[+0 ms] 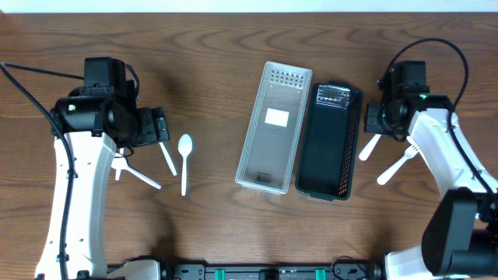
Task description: Pack container
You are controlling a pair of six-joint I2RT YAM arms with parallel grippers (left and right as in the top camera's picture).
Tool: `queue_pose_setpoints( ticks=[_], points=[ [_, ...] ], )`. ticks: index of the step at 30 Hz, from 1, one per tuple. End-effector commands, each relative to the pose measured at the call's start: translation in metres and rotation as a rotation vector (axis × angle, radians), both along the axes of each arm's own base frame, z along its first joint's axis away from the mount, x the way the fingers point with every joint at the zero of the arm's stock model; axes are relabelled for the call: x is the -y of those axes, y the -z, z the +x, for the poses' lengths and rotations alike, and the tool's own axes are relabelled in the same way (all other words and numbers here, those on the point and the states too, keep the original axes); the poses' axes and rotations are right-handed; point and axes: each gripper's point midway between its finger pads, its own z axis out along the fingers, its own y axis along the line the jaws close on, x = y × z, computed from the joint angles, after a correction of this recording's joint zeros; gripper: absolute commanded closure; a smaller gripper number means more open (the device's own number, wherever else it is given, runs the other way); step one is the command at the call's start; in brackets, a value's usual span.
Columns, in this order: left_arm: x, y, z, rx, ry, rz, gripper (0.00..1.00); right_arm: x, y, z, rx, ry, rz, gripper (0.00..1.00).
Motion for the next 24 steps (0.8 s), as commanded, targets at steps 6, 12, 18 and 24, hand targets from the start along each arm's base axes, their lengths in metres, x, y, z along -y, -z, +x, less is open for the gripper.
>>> queue_pose_setpoints(
  ticks=[6, 12, 18, 24],
  points=[
    [-0.003, -0.005, 0.002, 0.012, 0.005, 0.016, 0.06, -0.061, 0.005, -0.001, -0.014, -0.231, 0.289, 0.99],
    [-0.003, -0.005, 0.002, 0.012, 0.005, 0.016, 0.06, -0.097, -0.009, 0.0, 0.04, -0.365, 0.44, 0.99],
    [-0.003, -0.005, 0.002, 0.012, 0.005, 0.016, 0.05, -0.099, -0.012, 0.007, 0.072, -0.374, 0.441, 0.99],
    [-0.003, -0.005, 0.002, 0.012, 0.005, 0.016, 0.05, -0.073, -0.005, 0.018, 0.076, -0.273, 0.315, 0.74]
  ],
)
